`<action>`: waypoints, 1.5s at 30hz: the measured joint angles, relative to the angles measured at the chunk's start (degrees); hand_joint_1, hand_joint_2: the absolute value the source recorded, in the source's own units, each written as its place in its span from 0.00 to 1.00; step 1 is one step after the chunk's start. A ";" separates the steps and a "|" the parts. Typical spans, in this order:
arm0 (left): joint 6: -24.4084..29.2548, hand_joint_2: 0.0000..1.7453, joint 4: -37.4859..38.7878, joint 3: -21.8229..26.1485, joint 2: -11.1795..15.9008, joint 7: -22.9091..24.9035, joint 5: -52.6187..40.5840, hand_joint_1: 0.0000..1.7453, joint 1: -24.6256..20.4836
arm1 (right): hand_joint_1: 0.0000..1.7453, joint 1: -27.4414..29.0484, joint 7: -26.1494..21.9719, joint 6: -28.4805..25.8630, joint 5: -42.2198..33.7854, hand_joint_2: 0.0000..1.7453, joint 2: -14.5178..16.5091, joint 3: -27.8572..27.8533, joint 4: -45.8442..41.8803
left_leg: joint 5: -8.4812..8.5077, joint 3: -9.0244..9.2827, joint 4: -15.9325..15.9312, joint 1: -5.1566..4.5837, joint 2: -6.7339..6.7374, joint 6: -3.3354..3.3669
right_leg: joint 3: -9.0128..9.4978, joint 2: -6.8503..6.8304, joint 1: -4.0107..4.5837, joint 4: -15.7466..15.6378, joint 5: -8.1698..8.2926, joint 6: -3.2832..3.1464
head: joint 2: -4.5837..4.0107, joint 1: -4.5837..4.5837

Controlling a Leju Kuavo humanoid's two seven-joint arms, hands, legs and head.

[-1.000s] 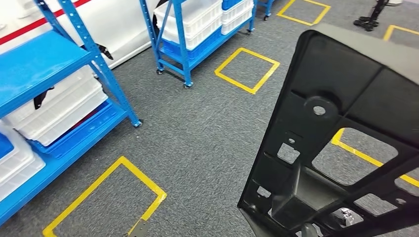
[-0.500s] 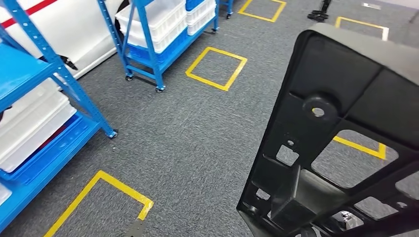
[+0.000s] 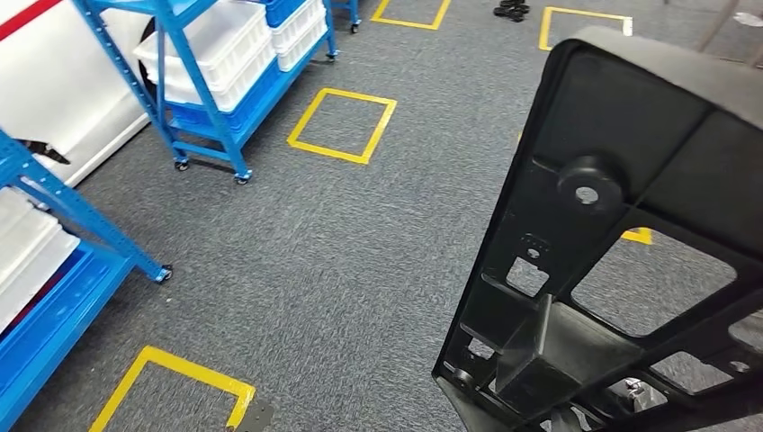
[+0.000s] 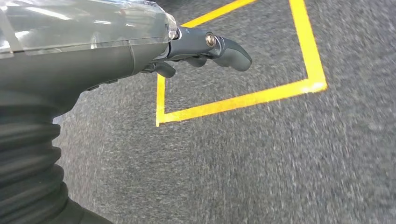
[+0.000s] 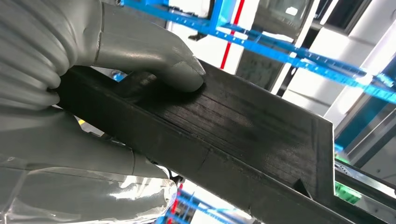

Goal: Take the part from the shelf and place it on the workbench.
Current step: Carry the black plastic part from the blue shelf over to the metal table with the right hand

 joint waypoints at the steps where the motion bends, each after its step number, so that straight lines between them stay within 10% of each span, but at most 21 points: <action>1: 0.00 1.00 0.00 0.00 0.00 0.03 0.00 0.00 0.08 | 1.00 0.00 0.03 0.00 0.01 1.00 0.00 0.00 0.01 | 0.94 -0.23 -0.05 0.01 -0.08 0.09 | 0.05 0.75 0.06 0.04 0.00 -0.01 | 0.00 0.00; 4: -0.01 1.00 0.00 0.00 0.00 0.14 -0.04 0.00 0.11 | 1.00 -0.08 0.18 -0.08 0.02 1.00 0.00 0.04 0.01 | 7.17 3.92 -10.43 0.11 -2.07 0.52 | 0.28 2.83 0.15 0.23 -0.03 0.21 | 0.00 0.01; 7: -0.03 1.00 0.00 0.00 0.01 0.21 -0.10 0.00 0.11 | 1.00 -0.29 0.42 -0.20 0.05 1.00 0.00 0.18 0.01 | 8.70 6.01 -15.85 0.07 -3.92 1.06 | -0.17 4.51 0.16 0.35 0.29 1.16 | 0.00 0.01; 11: -0.03 1.00 0.00 0.02 0.01 0.19 -0.13 0.00 -0.10 | 1.00 -0.29 0.69 -0.28 0.15 1.00 0.00 0.25 0.01 | 9.59 6.09 -16.67 0.11 -1.80 2.71 | -1.63 2.83 0.08 2.51 -1.06 2.36 | 0.00 0.01; 14: -0.01 1.00 0.00 0.04 0.02 0.07 -0.13 0.00 0.16 | 1.00 -0.31 0.68 -0.37 0.24 1.00 0.01 0.32 0.08 | 9.74 5.86 -16.80 -0.18 0.22 3.19 | -6.42 -0.47 0.07 12.92 -6.53 2.79 | 0.00 0.01; 16: 0.01 1.00 0.00 0.06 0.05 -0.01 -0.12 0.00 0.29 | 1.00 -0.18 0.67 -0.46 0.33 1.00 0.00 0.35 0.29 | 9.68 5.78 -16.77 -0.36 1.64 3.23 | -7.79 -0.83 0.00 16.18 -7.13 2.93 | 0.00 0.02; 20: 0.09 1.00 0.00 0.07 0.08 -0.27 -0.13 0.00 0.19 | 1.00 -0.14 0.46 -0.68 0.58 1.00 0.00 0.40 0.69 | 9.24 6.13 -16.62 -0.62 3.87 2.65 | -0.13 -3.96 0.34 2.89 -1.70 2.20 | 0.00 0.01; 24: 0.15 1.00 0.00 0.07 0.08 -0.36 -0.19 0.00 0.11 | 1.00 -0.08 0.18 -0.80 0.67 1.00 0.00 0.55 0.86 | 8.71 6.54 -16.56 -0.84 5.36 1.47 | 1.05 -3.82 0.79 -0.02 -1.35 0.86 | 0.00 0.01; 26: 0.15 1.00 0.00 0.07 0.08 -0.37 -0.28 0.00 0.03 | 1.00 -0.07 0.17 -0.82 0.75 1.00 0.00 0.74 0.90 | 7.22 6.00 -14.78 -0.63 3.71 0.89 | 1.12 -2.75 0.47 -0.39 -1.05 0.16 | 0.00 0.00; 31: -0.07 1.00 0.00 0.07 0.09 -0.36 -0.38 0.00 0.33 | 1.00 -0.09 0.22 -0.75 1.10 1.00 0.02 1.91 1.66 | 0.36 -1.40 1.09 -0.39 -0.08 0.41 | 1.08 0.43 0.44 -0.44 -0.83 -0.61 | 0.00 0.00; 35: -0.21 1.00 0.00 0.07 0.09 -0.18 -0.63 0.00 0.28 | 1.00 -0.18 0.39 -0.74 1.36 1.00 0.08 2.57 2.29 | 7.91 3.58 -11.06 -0.35 -2.49 1.06 | 1.32 3.16 0.50 -0.17 -0.91 -0.40 | 0.00 0.01; 39: -0.32 1.00 0.00 0.02 0.08 0.04 -0.86 0.00 0.09 | 1.00 -0.45 0.67 -0.76 1.44 1.00 0.13 2.89 2.77 | 9.44 5.59 -16.34 -0.33 -3.78 1.91 | 0.57 5.38 0.41 -0.23 -0.42 0.96 | 0.00 0.00; 42: -0.39 1.00 0.00 -0.05 -0.01 0.16 -1.10 0.00 -0.16 | 1.00 -0.63 0.72 -0.78 1.42 1.00 0.13 2.89 2.93 | 10.29 5.83 -17.45 -0.05 -1.89 3.09 | -0.92 3.08 0.61 2.50 -2.33 1.73 | 0.00 0.02; 45: -0.50 1.00 0.00 -0.11 -0.04 0.33 -1.32 0.00 -0.15 | 1.00 -0.99 0.73 -0.86 1.35 1.00 0.13 2.89 3.27 | 10.37 5.78 -17.66 -0.24 0.24 3.48 | -5.85 -0.37 0.42 12.81 -7.43 2.15 | 0.00 0.03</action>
